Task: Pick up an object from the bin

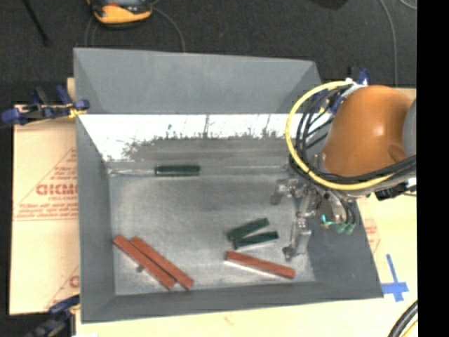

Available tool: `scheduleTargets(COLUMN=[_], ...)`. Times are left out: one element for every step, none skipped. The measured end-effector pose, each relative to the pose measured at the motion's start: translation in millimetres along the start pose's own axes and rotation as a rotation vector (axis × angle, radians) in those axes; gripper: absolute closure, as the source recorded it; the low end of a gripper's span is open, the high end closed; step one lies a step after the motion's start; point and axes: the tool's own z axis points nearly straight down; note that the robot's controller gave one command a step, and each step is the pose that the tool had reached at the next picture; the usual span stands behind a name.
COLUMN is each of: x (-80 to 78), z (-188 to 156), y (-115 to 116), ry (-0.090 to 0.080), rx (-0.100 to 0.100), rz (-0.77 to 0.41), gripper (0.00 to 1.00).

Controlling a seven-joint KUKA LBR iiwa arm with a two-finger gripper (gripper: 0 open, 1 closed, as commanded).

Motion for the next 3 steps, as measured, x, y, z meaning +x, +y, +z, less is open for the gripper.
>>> scheduleTargets(x=[-6.2,-4.3,-12.3], z=[42,102,139], y=[0,7,8], ry=[-0.005,-0.003,0.002], rx=[0.001,0.0,-0.002], rz=[-0.084,-0.32,-0.384], gripper=[0.0,0.0,0.0])
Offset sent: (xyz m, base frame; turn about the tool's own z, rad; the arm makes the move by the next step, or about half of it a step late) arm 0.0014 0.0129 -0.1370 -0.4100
